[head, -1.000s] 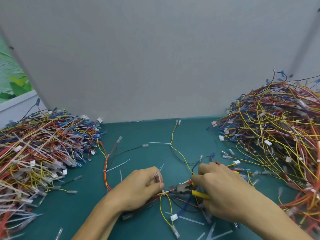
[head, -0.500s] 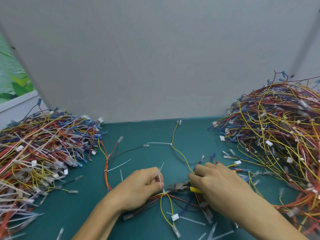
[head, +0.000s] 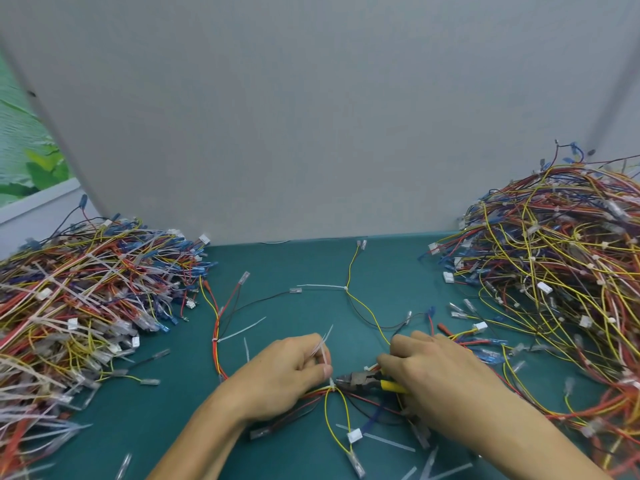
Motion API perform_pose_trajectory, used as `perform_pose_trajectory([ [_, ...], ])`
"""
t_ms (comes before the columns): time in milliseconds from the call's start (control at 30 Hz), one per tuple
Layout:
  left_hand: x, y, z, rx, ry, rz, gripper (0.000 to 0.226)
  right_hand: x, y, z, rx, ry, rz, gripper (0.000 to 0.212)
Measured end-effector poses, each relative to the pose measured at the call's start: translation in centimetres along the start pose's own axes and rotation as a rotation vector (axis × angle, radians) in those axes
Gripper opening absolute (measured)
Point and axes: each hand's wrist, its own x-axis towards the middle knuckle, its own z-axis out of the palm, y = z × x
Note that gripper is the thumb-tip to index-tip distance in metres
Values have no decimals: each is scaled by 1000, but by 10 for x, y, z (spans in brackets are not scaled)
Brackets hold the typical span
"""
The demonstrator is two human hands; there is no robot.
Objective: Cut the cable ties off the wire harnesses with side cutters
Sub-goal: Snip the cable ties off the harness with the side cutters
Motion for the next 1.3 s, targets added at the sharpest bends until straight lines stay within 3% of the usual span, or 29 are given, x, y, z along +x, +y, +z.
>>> perform_pose_trajectory([
  [533,-1,6,-1,9,-3,-7,16,2,-5,1,36,-63,3,13],
  [800,-3,12,2,17,88,-20,14,1,-6,0,3,-104,16,16],
  [933,-3,18,-6,-201,171,-30,14,0,-7,-1,-24,-114,19,16],
  [1000,-3,23,-12,-486,250,-86,16,0,-5,-3,-32,-120,14,11],
  [1100,-7,28,-28,-831,360,-106,36,-2,10,-8,-13,-138,-8,11],
  [1200,-16,25,-51,-958,459,-34,37,-9,33,-18,30,-206,42,15],
  [1300,-22,16,-62,-918,498,26,34,-15,45,-24,101,-269,106,19],
])
